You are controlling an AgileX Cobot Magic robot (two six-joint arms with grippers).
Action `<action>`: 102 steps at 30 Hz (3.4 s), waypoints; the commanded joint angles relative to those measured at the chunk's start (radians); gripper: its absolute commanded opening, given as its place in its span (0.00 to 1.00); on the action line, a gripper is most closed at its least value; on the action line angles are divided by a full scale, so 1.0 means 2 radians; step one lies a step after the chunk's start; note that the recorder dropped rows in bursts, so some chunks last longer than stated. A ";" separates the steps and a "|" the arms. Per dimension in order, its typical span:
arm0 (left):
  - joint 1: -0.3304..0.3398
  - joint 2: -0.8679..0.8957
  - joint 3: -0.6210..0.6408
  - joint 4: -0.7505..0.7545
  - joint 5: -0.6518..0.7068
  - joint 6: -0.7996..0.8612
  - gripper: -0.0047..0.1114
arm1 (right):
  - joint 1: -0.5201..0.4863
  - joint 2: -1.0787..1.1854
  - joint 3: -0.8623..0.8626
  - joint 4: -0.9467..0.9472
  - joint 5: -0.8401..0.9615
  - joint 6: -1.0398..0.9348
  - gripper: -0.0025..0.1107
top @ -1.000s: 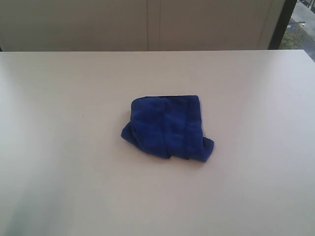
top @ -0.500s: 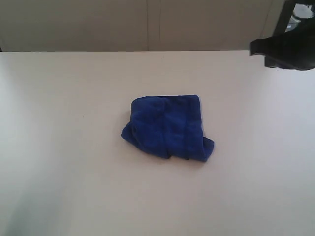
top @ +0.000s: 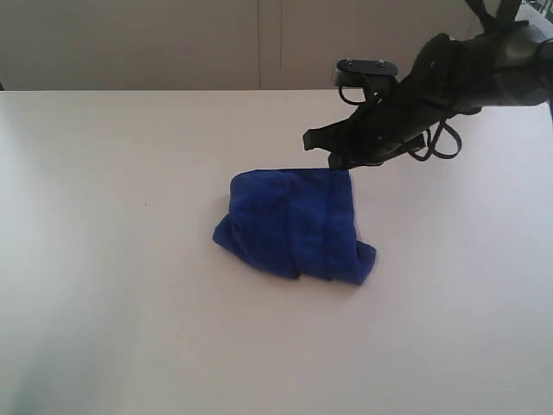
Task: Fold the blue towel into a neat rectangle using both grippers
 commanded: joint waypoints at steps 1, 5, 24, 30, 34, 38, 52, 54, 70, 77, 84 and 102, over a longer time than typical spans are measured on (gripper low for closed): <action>0.002 -0.002 0.003 0.000 -0.002 -0.005 0.04 | 0.001 0.026 -0.018 0.047 -0.015 -0.043 0.26; 0.002 -0.002 0.003 0.000 -0.002 -0.005 0.04 | 0.001 0.050 -0.028 0.048 -0.041 -0.045 0.29; 0.002 -0.002 0.003 0.000 -0.002 -0.005 0.04 | 0.001 0.085 -0.028 0.076 -0.060 -0.045 0.20; 0.002 -0.002 0.003 0.000 -0.002 -0.005 0.04 | 0.001 0.073 -0.028 0.076 -0.060 -0.046 0.02; 0.002 -0.002 0.003 0.000 -0.002 -0.005 0.04 | 0.001 0.063 -0.028 0.076 -0.056 -0.060 0.02; 0.002 -0.002 0.003 0.000 -0.002 -0.005 0.04 | 0.001 0.049 -0.028 0.072 -0.034 -0.067 0.02; 0.002 -0.002 0.003 0.000 -0.002 -0.005 0.04 | 0.001 -0.017 0.037 0.032 0.057 -0.069 0.02; 0.002 -0.002 0.003 0.000 -0.002 -0.005 0.04 | 0.001 -0.019 0.054 0.032 0.051 -0.069 0.02; 0.002 -0.002 0.003 0.000 -0.002 -0.005 0.04 | 0.031 -0.062 0.108 0.034 0.039 -0.069 0.02; 0.002 -0.002 0.003 0.000 -0.002 -0.005 0.04 | 0.044 -0.067 0.108 0.032 0.040 -0.069 0.02; 0.002 -0.002 0.003 0.000 -0.002 -0.005 0.04 | 0.044 -0.064 0.108 0.032 0.038 -0.073 0.02; 0.002 -0.002 0.003 0.000 -0.002 -0.005 0.04 | 0.044 -0.064 0.108 0.032 0.026 -0.073 0.02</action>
